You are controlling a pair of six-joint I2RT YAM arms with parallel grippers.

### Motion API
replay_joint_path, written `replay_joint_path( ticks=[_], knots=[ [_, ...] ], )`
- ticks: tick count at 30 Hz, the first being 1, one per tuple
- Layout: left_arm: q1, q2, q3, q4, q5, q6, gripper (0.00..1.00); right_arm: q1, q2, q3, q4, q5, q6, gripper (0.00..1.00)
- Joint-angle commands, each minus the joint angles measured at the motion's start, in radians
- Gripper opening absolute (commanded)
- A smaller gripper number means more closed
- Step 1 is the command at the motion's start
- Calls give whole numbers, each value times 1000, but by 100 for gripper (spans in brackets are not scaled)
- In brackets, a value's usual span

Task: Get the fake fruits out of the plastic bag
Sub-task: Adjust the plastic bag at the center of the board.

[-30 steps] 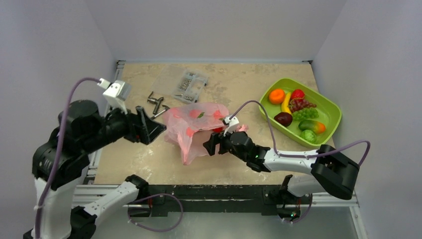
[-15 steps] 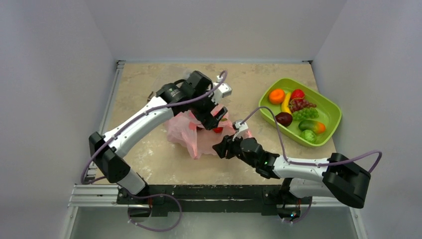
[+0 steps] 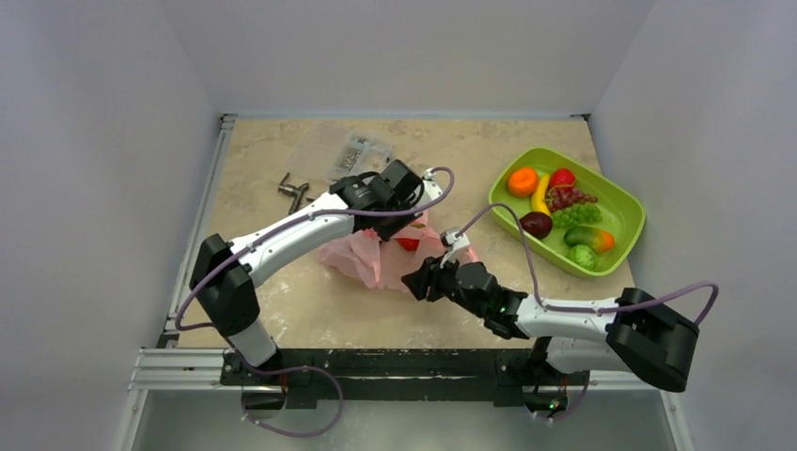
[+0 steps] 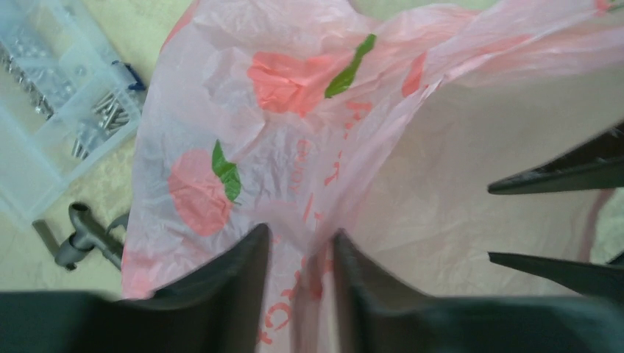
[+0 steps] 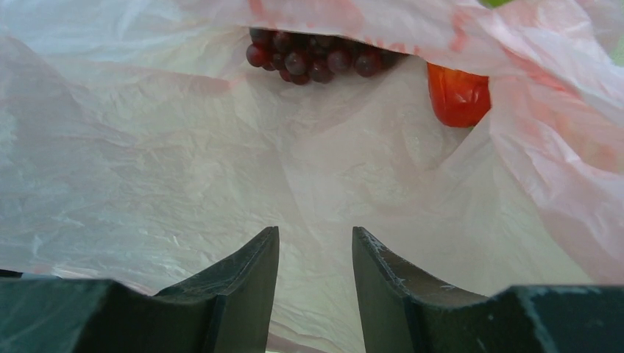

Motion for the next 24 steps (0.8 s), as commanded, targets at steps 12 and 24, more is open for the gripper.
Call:
replay_joint_path(
  ticks=[12, 24],
  knots=[
    [58, -439, -302, 513, -75, -225, 0, 2, 234, -77, 170, -49, 142, 31],
    [63, -484, -235, 205, -100, -457, 52, 10, -52, 47, -108, -28, -3, 36]
  ],
)
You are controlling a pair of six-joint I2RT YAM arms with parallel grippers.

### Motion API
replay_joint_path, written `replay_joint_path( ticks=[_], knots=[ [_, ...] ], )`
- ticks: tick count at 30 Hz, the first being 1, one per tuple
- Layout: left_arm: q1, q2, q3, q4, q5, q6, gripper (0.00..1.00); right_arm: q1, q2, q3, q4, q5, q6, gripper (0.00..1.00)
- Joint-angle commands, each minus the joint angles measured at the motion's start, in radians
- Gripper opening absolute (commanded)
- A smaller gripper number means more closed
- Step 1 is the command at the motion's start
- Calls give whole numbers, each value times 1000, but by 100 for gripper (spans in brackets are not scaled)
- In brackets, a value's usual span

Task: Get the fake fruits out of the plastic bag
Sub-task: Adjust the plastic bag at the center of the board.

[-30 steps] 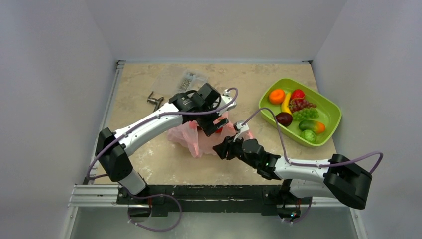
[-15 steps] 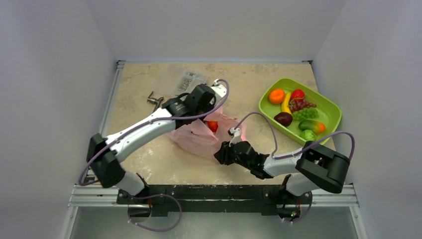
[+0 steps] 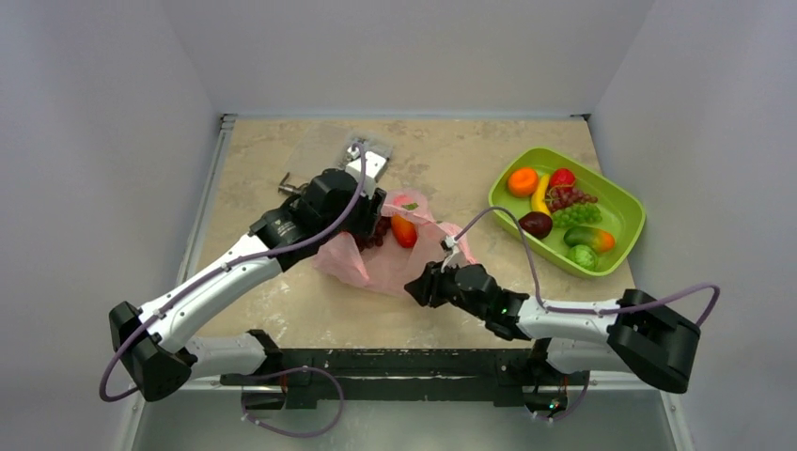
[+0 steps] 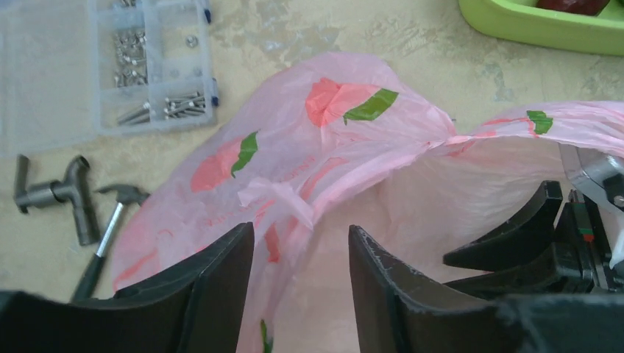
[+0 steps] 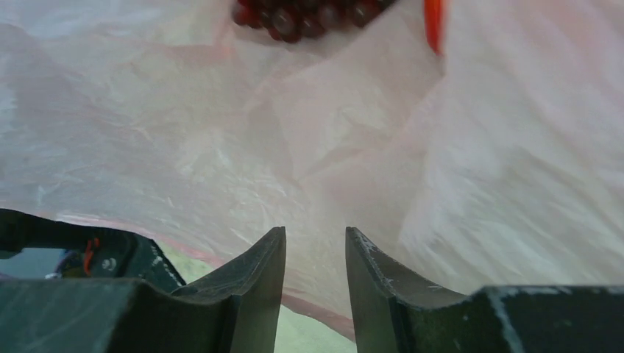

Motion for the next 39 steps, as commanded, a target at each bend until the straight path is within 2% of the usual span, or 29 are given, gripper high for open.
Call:
replay_joint_path(
  ticks=[1, 3, 5, 12, 17, 26, 30, 35, 39],
  knots=[
    [3, -12, 134, -199, 4, -172, 58, 10, -101, 101, -96, 19, -79, 39],
    [3, -49, 156, -231, 47, -215, 68, 10, -121, 137, -123, 2, -96, 43],
    [3, -103, 170, -261, 79, -256, 83, 12, -127, 172, -134, -26, -106, 45],
    [3, -315, 195, -429, 57, -400, 96, 53, -88, 267, -108, -68, -124, 56],
    [1, -391, 145, -537, 103, -483, 96, 85, 55, 381, -71, -110, -143, 58],
    [-8, -487, -60, -509, 265, -586, 90, 221, 286, 470, -1, -141, -152, 53],
    [-13, -539, -123, -536, 293, -592, 90, 234, 316, 453, 30, -142, -107, 53],
    [-14, -558, -164, -597, 307, -566, 83, 234, 287, 441, -10, -100, -104, 54],
    [-21, -567, -188, -556, 375, -572, 88, 234, 271, 452, -34, -69, -109, 54]
  ],
)
